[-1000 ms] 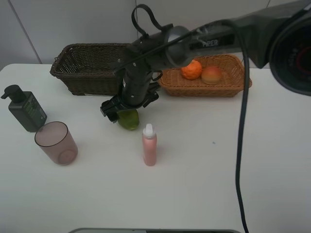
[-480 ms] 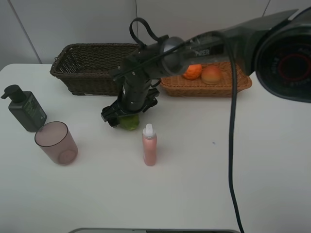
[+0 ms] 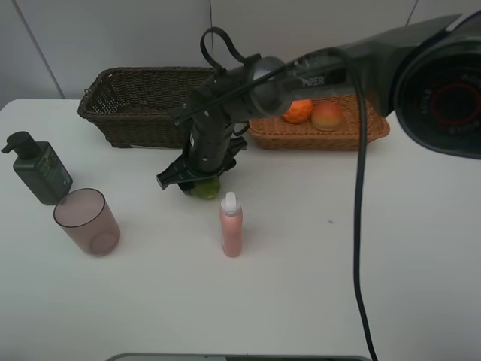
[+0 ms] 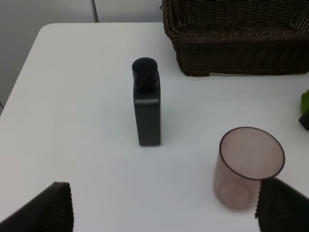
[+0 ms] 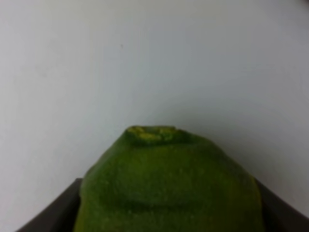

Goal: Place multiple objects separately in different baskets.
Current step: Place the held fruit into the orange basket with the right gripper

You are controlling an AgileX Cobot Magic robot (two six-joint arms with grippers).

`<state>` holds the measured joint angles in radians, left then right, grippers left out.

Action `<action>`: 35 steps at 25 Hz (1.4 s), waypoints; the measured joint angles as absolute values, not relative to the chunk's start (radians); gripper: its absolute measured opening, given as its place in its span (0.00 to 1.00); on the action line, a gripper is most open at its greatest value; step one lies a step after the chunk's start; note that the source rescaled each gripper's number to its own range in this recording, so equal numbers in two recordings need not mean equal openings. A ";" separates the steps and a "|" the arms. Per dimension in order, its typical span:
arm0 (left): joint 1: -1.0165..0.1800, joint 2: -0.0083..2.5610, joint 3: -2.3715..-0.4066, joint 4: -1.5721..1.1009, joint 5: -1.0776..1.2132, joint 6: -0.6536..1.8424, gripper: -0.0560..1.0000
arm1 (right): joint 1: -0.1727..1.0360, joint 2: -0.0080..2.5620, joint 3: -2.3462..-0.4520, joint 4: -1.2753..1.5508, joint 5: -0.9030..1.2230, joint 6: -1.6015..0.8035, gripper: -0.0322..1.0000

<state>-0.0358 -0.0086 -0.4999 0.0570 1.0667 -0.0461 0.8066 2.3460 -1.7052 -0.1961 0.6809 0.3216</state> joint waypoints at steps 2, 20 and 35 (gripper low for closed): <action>-0.036 -0.009 -0.500 0.057 1.067 -0.046 0.98 | 0.807 2.346 -1.705 -0.196 0.683 0.322 0.45; -0.036 -0.009 -0.500 0.057 1.067 -0.046 0.98 | 0.807 2.322 -1.705 -0.178 0.685 0.322 0.45; -0.036 -0.009 -0.500 0.057 1.067 -0.046 0.98 | 0.631 2.055 -1.705 -0.163 0.950 0.296 0.45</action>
